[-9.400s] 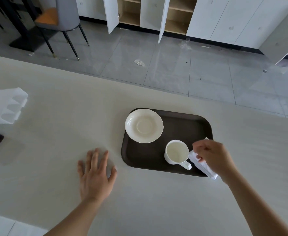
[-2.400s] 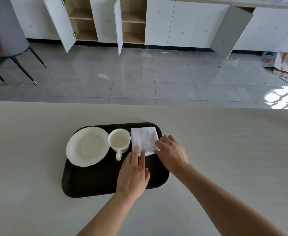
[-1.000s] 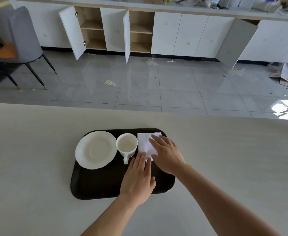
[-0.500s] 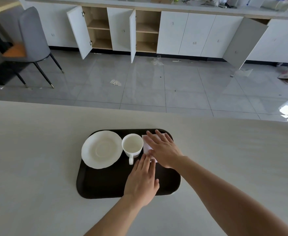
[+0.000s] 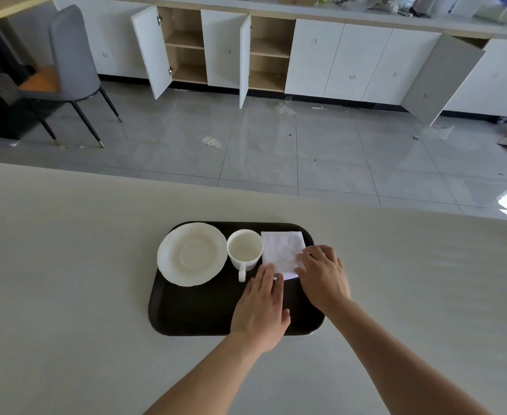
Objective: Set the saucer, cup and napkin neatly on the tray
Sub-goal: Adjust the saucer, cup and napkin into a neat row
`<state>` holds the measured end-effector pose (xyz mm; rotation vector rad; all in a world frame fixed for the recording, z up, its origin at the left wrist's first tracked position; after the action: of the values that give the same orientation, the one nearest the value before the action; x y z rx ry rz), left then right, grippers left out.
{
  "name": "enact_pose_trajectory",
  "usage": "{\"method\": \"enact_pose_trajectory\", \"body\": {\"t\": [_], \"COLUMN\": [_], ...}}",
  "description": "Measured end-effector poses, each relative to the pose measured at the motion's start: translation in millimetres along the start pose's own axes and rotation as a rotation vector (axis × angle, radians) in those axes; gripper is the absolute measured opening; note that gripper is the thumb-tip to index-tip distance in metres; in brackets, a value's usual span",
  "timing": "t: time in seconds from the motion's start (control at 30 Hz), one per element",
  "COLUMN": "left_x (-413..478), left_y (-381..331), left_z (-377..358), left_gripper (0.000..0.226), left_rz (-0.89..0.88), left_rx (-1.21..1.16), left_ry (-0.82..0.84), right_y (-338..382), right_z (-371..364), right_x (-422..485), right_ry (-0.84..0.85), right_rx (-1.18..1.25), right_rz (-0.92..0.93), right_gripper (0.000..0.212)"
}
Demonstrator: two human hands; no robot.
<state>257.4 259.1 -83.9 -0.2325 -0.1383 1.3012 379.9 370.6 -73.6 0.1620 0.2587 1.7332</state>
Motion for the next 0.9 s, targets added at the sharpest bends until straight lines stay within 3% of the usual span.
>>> {"method": "enact_pose_trajectory", "body": {"t": [0.13, 0.23, 0.37, 0.47, 0.9], "left_x": [-20, -44, -65, -67, -60], "left_y": [-6, -4, 13, 21, 16], "left_z": [8, 16, 21, 22, 19], "left_gripper": [0.064, 0.048, 0.037, 0.044, 0.058], "left_rz": [-0.032, -0.017, 0.259, 0.372, 0.291], "left_rx": [-0.043, -0.081, -0.296, -0.393, -0.353], "left_ry": [-0.046, -0.195, -0.377, -0.384, -0.334], "right_y": [-1, -1, 2, 3, 4], "right_z": [5, 6, 6, 5, 6], "right_x": [-8, -16, -22, -24, -27], "right_ry": [-0.010, -0.008, 0.002, 0.015, 0.051], "right_rx": [0.047, 0.083, 0.113, 0.111, 0.093], "right_rz": [-0.065, -0.095, -0.128, -0.142, -0.130], "right_gripper": [0.028, 0.029, 0.029, 0.030, 0.033]}}
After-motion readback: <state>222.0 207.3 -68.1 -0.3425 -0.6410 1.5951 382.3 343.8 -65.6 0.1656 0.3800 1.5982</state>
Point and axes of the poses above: each hand's wrist, its own x-axis towards the middle knuckle, its own z-axis out of the back of the hand, y = z × x, the point moved 3 cm from there along x, towards the middle knuckle, and after that the axes turned 14 degrees about -z, right-handed, at the moved point
